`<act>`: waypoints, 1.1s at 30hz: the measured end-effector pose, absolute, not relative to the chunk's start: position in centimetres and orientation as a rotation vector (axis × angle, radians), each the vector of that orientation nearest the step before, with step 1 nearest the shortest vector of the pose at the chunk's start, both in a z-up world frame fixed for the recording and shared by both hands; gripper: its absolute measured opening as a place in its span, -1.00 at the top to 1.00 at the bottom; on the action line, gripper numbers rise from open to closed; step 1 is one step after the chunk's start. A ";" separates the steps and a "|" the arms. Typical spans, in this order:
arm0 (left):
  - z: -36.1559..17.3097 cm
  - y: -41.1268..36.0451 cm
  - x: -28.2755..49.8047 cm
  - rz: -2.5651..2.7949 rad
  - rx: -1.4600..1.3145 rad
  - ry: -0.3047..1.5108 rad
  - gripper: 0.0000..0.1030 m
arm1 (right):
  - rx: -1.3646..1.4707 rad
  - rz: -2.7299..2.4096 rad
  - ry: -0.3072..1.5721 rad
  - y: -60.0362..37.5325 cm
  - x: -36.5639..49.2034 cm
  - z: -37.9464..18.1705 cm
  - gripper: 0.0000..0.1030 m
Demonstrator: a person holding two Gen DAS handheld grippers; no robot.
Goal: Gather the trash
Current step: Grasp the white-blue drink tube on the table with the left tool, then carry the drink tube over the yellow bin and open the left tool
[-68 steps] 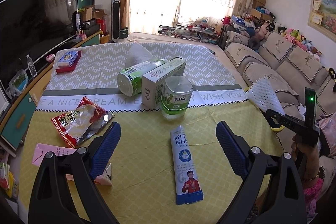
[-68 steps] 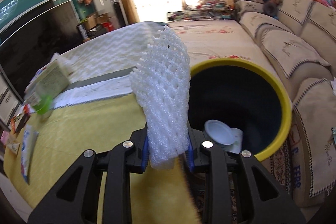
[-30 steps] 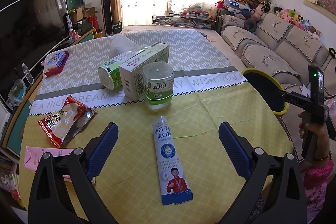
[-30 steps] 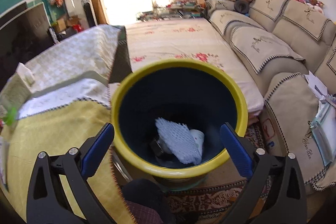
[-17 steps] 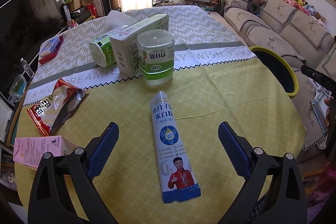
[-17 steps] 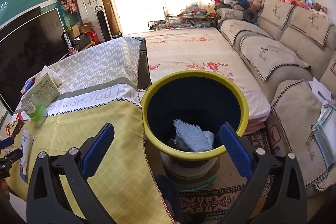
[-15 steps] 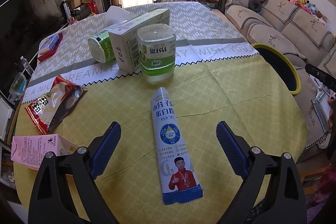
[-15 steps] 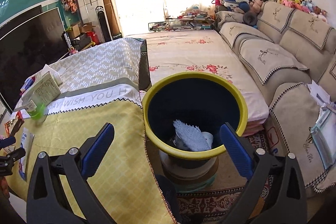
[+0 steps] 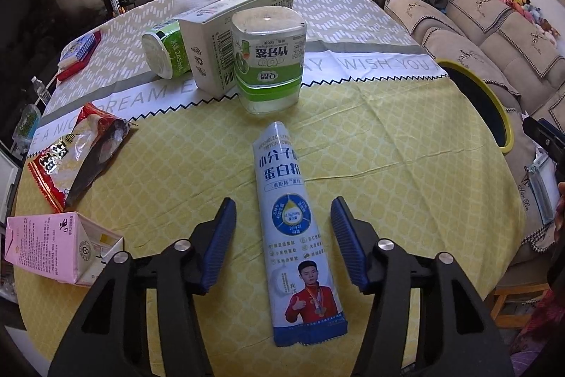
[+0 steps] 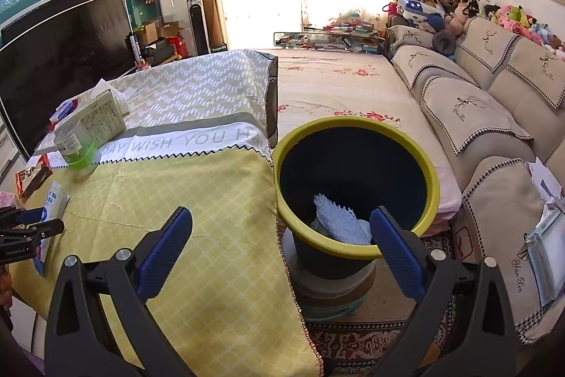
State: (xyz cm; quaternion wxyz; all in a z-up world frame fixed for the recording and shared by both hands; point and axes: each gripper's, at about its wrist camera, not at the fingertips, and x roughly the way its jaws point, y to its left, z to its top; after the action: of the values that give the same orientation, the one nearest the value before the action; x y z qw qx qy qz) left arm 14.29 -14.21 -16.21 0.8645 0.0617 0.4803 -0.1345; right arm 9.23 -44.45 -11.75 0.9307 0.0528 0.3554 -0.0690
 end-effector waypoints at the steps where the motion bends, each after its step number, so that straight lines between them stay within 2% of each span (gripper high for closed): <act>1: -16.2 -14.2 14.3 -0.279 0.132 1.006 0.06 | 0.112 -0.142 0.726 -44.6 9.2 -11.7 -0.86; 2: -16.2 -14.2 14.3 -0.279 0.131 1.007 0.10 | 0.115 -0.145 0.725 -44.6 9.2 -11.7 -0.86; 4: -16.1 -14.1 14.4 -0.282 0.123 1.008 0.32 | 0.117 -0.150 0.727 -44.8 9.2 -11.8 -0.86; 7: -15.9 -14.2 14.3 -0.295 0.133 1.005 0.46 | 0.117 -0.162 0.732 -45.0 9.4 -11.9 -0.86; 19: -12.3 -17.9 13.6 -0.414 0.187 0.910 0.49 | 0.149 -0.220 0.737 -46.7 9.0 -12.4 -0.86; 33: -7.3 -34.2 17.0 -0.776 0.261 0.821 0.49 | 0.234 -0.370 0.730 -53.3 6.5 -13.2 -0.86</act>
State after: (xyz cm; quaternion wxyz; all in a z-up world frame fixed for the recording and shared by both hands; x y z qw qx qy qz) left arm 17.03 -34.25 -7.28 0.8366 0.1233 0.3880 -0.3666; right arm 6.49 -53.31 -13.19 0.9109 0.1133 0.3540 -0.1794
